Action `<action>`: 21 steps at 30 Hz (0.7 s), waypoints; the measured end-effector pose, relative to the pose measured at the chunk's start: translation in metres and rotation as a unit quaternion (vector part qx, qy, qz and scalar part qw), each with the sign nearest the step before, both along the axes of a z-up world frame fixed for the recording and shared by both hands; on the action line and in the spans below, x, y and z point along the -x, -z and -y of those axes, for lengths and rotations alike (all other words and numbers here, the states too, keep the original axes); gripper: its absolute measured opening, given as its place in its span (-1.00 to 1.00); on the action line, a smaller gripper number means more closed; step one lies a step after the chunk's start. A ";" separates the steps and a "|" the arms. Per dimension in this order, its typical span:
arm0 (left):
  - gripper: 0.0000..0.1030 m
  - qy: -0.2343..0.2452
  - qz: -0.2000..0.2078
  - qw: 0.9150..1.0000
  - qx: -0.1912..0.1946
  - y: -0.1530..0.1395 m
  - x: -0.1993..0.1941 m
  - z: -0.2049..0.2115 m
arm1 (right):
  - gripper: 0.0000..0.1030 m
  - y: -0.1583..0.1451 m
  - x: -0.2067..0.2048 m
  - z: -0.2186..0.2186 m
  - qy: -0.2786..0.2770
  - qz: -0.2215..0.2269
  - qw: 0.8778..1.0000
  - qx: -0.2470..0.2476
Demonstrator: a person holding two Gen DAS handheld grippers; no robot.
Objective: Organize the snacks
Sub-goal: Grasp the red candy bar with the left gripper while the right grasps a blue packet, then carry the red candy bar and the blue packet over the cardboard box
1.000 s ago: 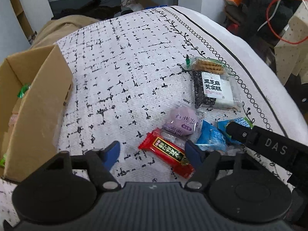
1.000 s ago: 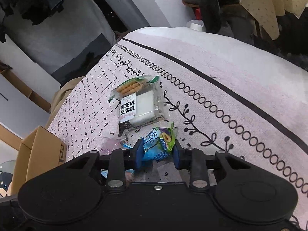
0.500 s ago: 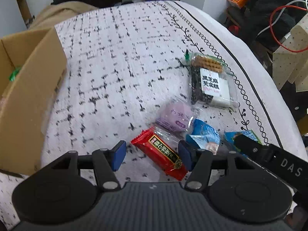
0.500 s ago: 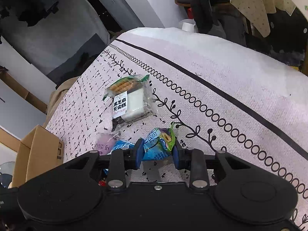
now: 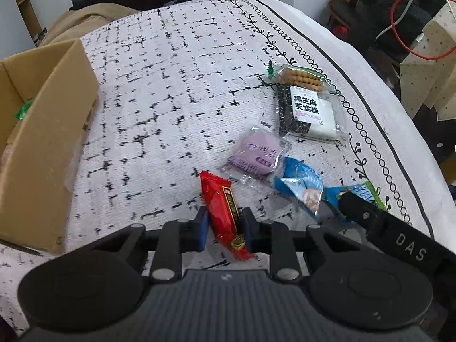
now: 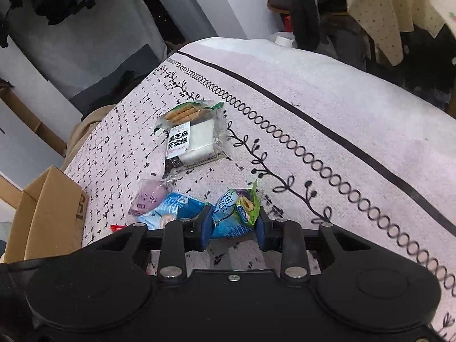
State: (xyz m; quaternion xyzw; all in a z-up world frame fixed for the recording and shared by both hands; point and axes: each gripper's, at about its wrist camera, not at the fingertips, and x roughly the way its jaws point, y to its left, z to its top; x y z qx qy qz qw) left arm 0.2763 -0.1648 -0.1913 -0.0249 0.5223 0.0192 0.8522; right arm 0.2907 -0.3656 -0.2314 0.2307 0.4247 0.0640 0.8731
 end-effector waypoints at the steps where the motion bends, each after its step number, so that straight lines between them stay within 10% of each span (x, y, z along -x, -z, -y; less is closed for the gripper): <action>1: -0.55 0.003 0.002 1.000 -0.002 -0.002 0.002 -0.002 | -0.41 0.000 0.003 0.001 0.004 -0.002 1.000 -0.001; 21: -0.56 0.026 0.052 0.998 0.037 -0.066 0.045 -0.053 | -0.42 -0.072 0.072 0.005 0.041 0.020 0.999 0.001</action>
